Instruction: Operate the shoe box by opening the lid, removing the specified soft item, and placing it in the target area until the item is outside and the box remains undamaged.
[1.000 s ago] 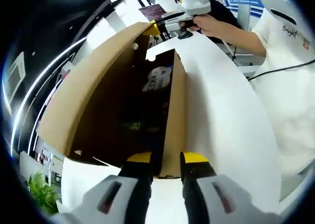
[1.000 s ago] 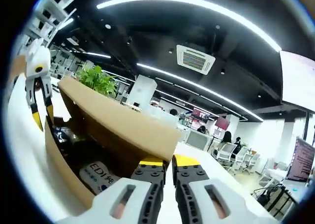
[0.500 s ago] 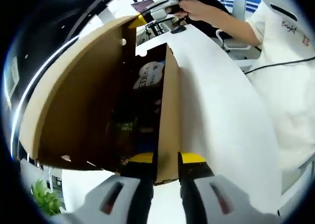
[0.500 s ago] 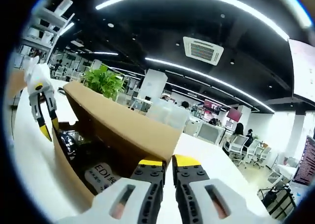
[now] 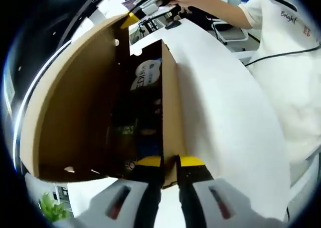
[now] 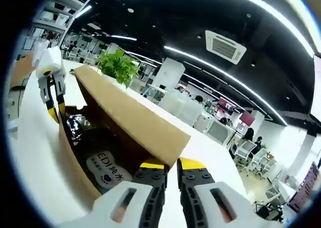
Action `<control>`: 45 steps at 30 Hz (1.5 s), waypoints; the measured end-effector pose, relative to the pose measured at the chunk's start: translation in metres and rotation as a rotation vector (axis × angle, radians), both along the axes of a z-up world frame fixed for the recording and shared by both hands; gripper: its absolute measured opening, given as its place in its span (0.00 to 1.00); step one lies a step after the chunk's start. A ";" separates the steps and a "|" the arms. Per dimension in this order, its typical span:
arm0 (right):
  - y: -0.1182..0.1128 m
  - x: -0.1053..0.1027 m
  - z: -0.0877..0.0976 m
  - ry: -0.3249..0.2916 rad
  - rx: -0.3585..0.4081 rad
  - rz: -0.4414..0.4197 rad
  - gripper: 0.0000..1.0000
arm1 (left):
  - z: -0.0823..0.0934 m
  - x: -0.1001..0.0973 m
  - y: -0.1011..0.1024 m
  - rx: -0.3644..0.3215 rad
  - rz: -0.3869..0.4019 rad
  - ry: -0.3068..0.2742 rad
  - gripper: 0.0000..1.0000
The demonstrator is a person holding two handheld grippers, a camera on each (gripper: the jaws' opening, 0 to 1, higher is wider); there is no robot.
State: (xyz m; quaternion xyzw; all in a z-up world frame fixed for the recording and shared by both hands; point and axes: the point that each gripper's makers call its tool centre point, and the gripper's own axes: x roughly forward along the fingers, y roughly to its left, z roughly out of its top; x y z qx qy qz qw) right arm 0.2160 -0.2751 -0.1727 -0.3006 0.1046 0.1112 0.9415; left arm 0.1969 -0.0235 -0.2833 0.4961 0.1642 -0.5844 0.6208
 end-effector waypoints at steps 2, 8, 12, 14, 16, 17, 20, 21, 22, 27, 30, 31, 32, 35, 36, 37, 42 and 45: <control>0.001 0.000 -0.009 0.047 -0.012 0.011 0.06 | 0.000 0.000 0.000 0.003 0.003 -0.004 0.10; -0.002 0.006 0.004 0.037 0.050 -0.013 0.05 | 0.000 -0.001 -0.001 0.004 0.008 -0.003 0.10; -0.001 0.010 0.007 0.049 0.025 -0.020 0.05 | -0.001 -0.001 0.000 0.010 0.007 -0.006 0.10; -0.001 0.012 0.009 0.055 0.008 -0.021 0.05 | -0.001 -0.001 -0.001 0.012 0.004 -0.004 0.10; -0.001 0.013 0.010 0.070 -0.016 -0.021 0.05 | -0.001 -0.001 -0.001 0.017 0.002 -0.001 0.10; -0.001 0.015 0.010 0.073 -0.021 -0.021 0.05 | -0.001 -0.001 -0.001 0.020 0.001 0.001 0.10; -0.002 0.018 0.015 0.089 -0.027 -0.017 0.05 | -0.002 -0.001 -0.001 0.026 -0.001 0.004 0.10; -0.003 0.018 0.014 0.102 -0.028 -0.017 0.05 | -0.002 -0.001 -0.001 0.026 -0.003 0.004 0.10; -0.003 0.020 0.016 0.101 -0.021 -0.016 0.05 | -0.002 0.000 -0.001 0.026 -0.004 0.004 0.10; -0.004 0.025 0.026 0.079 0.118 -0.014 0.04 | -0.001 0.000 0.000 0.026 0.001 0.011 0.09; -0.004 0.027 0.026 0.076 0.148 -0.013 0.03 | -0.001 0.000 0.002 0.033 0.002 0.021 0.09; -0.005 0.027 0.026 0.077 0.146 -0.013 0.03 | -0.001 0.000 0.002 0.034 0.003 0.023 0.09; -0.004 0.028 0.028 0.068 0.160 -0.007 0.03 | -0.001 -0.001 0.002 0.039 0.001 0.027 0.08; -0.004 0.032 0.029 0.078 0.143 -0.001 0.03 | -0.001 0.000 0.002 0.044 0.007 0.033 0.08; -0.004 0.034 0.029 0.088 0.135 0.000 0.03 | -0.001 0.000 0.002 0.044 0.009 0.035 0.08; -0.005 0.034 0.030 0.097 0.135 0.003 0.03 | -0.001 0.000 0.002 0.043 0.010 0.037 0.08; -0.006 0.044 0.036 0.151 0.228 0.014 0.03 | -0.001 -0.001 0.003 0.047 0.004 0.037 0.08; -0.007 0.050 0.038 0.161 0.219 0.003 0.03 | -0.001 -0.001 0.002 0.042 0.001 0.037 0.08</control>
